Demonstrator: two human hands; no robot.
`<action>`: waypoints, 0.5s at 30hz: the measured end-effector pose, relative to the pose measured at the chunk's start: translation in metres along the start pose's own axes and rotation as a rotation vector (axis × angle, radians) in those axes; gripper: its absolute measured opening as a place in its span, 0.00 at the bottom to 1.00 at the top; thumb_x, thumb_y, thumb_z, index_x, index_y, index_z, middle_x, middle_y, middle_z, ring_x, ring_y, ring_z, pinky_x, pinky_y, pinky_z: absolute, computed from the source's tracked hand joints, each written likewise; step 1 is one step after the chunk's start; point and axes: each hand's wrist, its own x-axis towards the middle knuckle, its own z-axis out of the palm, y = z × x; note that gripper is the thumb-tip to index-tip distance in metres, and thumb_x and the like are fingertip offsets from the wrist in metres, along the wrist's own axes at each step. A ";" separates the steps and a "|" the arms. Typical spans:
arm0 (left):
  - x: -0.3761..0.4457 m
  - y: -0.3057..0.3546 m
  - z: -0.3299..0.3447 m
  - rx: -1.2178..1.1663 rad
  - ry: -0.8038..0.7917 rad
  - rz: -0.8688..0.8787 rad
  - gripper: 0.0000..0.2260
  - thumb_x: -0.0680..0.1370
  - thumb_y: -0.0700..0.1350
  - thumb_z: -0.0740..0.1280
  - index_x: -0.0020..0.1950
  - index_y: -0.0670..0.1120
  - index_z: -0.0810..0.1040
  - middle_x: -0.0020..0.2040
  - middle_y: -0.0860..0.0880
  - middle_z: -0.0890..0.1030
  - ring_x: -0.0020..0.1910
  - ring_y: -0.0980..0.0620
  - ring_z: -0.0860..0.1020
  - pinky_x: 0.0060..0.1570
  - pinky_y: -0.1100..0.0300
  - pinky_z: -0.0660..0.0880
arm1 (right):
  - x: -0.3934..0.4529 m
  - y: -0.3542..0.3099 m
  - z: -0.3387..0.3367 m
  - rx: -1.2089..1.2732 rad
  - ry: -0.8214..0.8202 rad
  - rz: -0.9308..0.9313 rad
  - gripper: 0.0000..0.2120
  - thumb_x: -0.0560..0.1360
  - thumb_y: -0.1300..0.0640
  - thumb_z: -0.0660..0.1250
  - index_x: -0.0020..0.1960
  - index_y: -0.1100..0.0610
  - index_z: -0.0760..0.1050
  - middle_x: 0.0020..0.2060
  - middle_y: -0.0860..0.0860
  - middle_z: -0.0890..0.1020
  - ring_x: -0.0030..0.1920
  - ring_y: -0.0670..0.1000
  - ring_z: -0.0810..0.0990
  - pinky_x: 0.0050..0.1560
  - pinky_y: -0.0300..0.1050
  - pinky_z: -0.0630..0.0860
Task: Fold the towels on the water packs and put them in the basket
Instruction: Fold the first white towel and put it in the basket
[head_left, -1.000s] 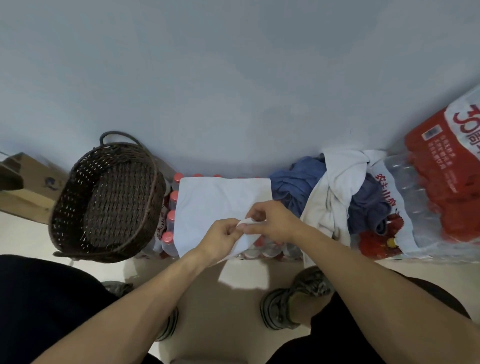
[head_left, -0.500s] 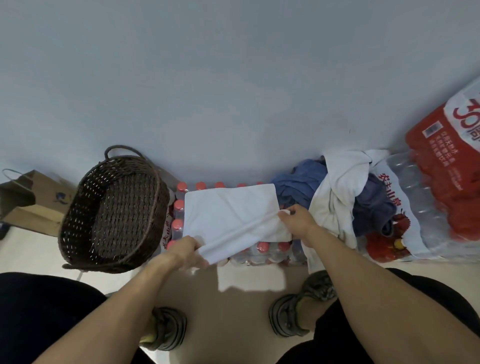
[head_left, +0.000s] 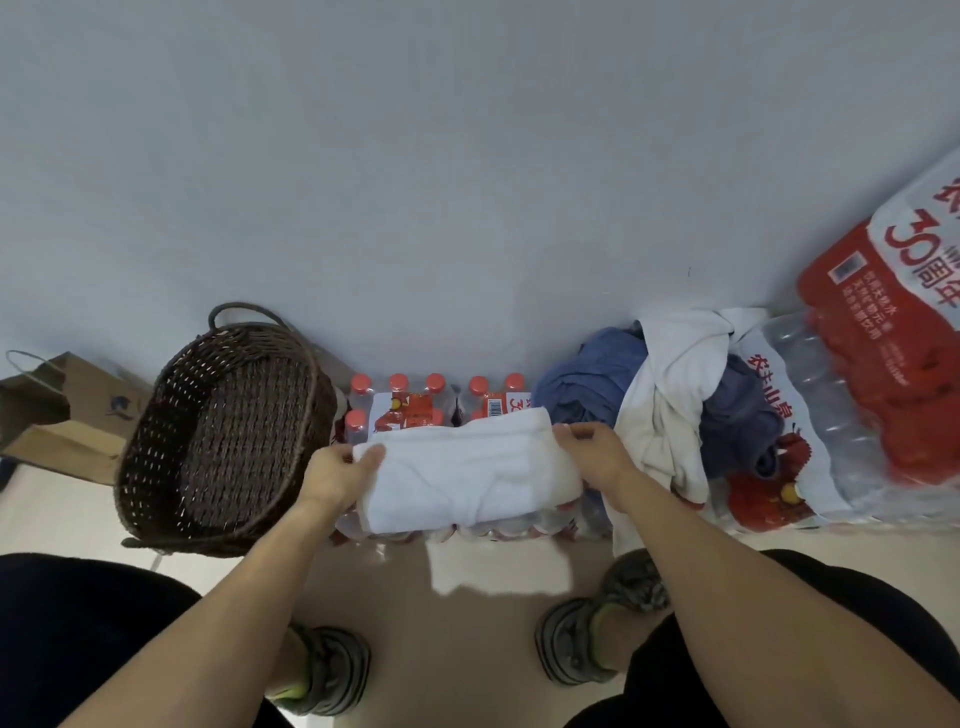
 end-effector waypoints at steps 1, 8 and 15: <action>-0.001 -0.002 0.005 -0.131 0.020 -0.085 0.15 0.75 0.52 0.72 0.44 0.40 0.80 0.44 0.42 0.84 0.42 0.43 0.82 0.38 0.56 0.78 | 0.000 0.000 0.000 0.078 -0.037 0.041 0.16 0.77 0.52 0.70 0.58 0.63 0.78 0.54 0.56 0.82 0.55 0.58 0.80 0.59 0.59 0.78; -0.011 -0.014 0.019 0.002 0.020 -0.087 0.07 0.78 0.44 0.65 0.48 0.40 0.77 0.44 0.42 0.81 0.48 0.39 0.80 0.52 0.50 0.77 | 0.007 0.011 0.010 -0.303 -0.073 0.064 0.16 0.78 0.56 0.66 0.63 0.63 0.74 0.58 0.57 0.80 0.56 0.57 0.78 0.60 0.53 0.76; -0.010 -0.024 0.024 0.234 0.113 0.095 0.13 0.82 0.42 0.58 0.65 0.40 0.70 0.53 0.37 0.82 0.52 0.37 0.80 0.54 0.50 0.75 | 0.023 0.008 0.020 -0.315 0.071 -0.175 0.12 0.81 0.55 0.61 0.62 0.58 0.71 0.56 0.54 0.80 0.51 0.52 0.75 0.52 0.45 0.69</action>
